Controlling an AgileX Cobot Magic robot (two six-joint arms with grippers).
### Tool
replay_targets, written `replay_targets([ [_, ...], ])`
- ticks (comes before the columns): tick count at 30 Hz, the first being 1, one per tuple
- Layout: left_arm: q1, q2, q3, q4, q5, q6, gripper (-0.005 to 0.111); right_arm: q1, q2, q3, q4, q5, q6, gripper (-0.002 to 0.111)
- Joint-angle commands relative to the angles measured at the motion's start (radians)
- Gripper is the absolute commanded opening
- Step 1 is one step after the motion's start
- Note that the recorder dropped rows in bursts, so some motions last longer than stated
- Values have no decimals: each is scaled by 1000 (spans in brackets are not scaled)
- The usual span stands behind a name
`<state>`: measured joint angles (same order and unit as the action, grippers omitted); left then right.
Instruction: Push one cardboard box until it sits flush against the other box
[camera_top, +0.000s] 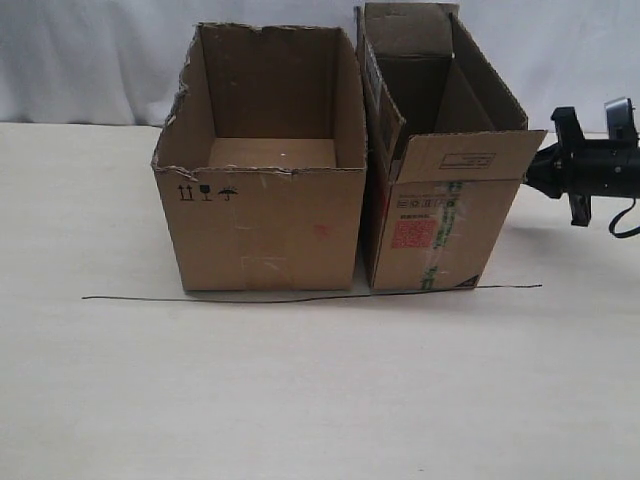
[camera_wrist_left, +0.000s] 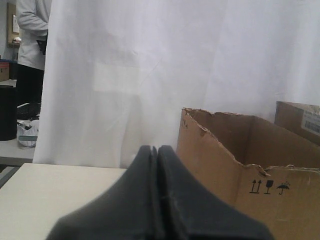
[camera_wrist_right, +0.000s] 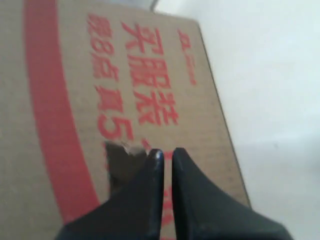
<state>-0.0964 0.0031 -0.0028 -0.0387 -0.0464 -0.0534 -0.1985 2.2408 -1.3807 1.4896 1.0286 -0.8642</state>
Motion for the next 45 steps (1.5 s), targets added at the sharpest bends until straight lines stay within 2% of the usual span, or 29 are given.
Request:
replay_targets([
  [1, -9, -3, 3, 2, -9, -5, 0, 8, 35, -79, 2, 30, 58, 5],
  [12, -9, -3, 3, 2, -9, -5, 0, 88, 51, -94, -21, -29, 44, 5],
  [45, -9, -3, 3, 2, -9, -5, 0, 96, 105, -96, 20, -16, 35, 5],
])
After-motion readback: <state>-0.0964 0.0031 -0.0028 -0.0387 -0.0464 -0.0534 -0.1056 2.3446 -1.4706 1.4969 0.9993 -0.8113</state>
